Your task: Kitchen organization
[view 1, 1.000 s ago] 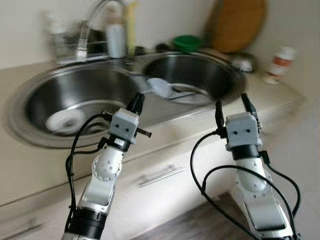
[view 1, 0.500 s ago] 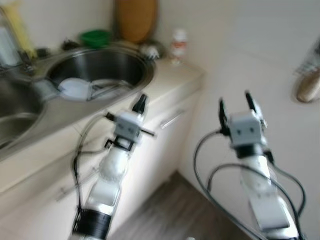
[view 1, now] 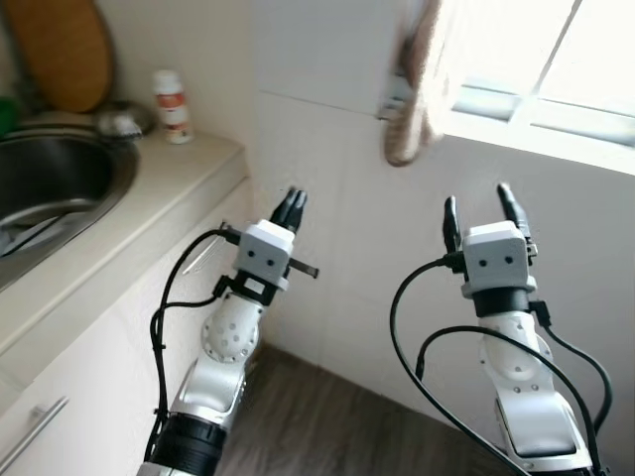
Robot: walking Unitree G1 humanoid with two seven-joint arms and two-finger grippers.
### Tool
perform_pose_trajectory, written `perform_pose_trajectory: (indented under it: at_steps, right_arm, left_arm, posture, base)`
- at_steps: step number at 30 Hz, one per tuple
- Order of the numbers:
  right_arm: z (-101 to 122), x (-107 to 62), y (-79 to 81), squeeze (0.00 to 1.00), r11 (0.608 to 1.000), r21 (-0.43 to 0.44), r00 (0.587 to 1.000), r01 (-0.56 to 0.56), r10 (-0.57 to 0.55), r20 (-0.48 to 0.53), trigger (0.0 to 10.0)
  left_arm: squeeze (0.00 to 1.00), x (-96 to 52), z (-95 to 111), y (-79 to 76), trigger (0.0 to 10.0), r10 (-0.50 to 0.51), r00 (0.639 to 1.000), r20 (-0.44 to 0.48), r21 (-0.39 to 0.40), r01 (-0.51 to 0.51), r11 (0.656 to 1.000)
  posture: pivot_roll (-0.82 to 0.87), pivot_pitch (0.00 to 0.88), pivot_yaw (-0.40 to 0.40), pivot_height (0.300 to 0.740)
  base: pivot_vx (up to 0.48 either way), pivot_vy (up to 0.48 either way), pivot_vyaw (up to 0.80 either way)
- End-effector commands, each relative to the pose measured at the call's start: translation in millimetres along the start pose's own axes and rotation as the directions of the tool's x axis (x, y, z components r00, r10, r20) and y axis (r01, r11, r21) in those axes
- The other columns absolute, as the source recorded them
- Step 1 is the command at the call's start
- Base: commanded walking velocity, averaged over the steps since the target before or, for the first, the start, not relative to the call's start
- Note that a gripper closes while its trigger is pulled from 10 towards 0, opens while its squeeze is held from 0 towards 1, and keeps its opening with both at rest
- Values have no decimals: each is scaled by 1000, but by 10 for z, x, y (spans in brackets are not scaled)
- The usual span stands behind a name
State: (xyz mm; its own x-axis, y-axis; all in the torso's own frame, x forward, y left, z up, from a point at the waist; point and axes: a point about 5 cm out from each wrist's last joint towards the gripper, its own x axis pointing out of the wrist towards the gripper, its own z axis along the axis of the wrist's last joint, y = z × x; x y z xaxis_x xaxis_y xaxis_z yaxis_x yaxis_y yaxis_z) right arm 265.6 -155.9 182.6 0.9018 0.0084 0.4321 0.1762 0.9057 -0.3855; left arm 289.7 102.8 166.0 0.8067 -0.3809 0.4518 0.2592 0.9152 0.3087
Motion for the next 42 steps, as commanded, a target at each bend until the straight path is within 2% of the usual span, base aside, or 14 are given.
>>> perform_pose_trajectory:
  at_steps: [1, 12, 18, 20, 23, 34, 39, 42]
  right_arm:
    - [17, 13, -34, 0, 1000, -18, 1000, 13, -13, 13, 10000]
    - [-7, -4, -52, 0, 999, -30, 999, 33, -33, 5, 10000]
    - [-78, -1, -99, 0, 996, -48, 997, 70, -72, -40, 10000]
    - [-164, 1, -130, 0, 994, -2, 988, 106, -105, -110, 10000]
    - [-232, -3, -152, 0, 993, -3, 980, 121, -120, -157, 10000]
    - [-309, 25, -141, 0, 994, 14, 971, 106, -100, -217, 10000]
    - [-383, 12, -140, 0, 992, 47, 955, 118, -100, -281, 10000]
    - [-552, -16, -119, 0, 991, 61, 909, 115, -80, -409, 10000]
  left_arm:
    - [0, 21, 19, 13, 10000, 2, 1000, 7, 0, -2, 1000]
    - [0, 8, 15, 6, 10000, -3, 1000, 11, -4, 3, 1000]
    - [0, 8, -2, -11, 10000, -18, 1000, -2, 11, 18, 1000]
    - [0, 7, -10, -8, 10000, -19, 1000, -9, 14, 20, 1000]
    - [0, 6, -13, -5, 10000, -20, 1000, -11, 16, 20, 1000]
    - [0, 12, -14, -8, 10000, -21, 1000, -11, 17, 22, 1000]
    - [0, 13, -15, 1, 10000, -16, 1000, -14, 12, 16, 1000]
    - [0, 11, -27, -5, 10000, -16, 1000, -23, 13, 17, 1000]
  posture:
    - [-92, 0, -27, 740]
    - [-94, 0, -25, 740]
    - [-93, 0, -24, 740]
    - [-93, 0, -24, 740]
    - [-93, 0, -24, 740]
    - [-96, 0, -22, 740]
    - [-96, 0, -23, 740]
    - [-97, 0, -23, 740]
  base:
    - [0, 0, -781]
    - [0, 0, -781]
    - [0, 0, -764]
    - [0, -148, -737]
    - [0, -419, -244]
    - [0, -480, 0]
    - [0, 0, 0]
    - [0, 0, 0]
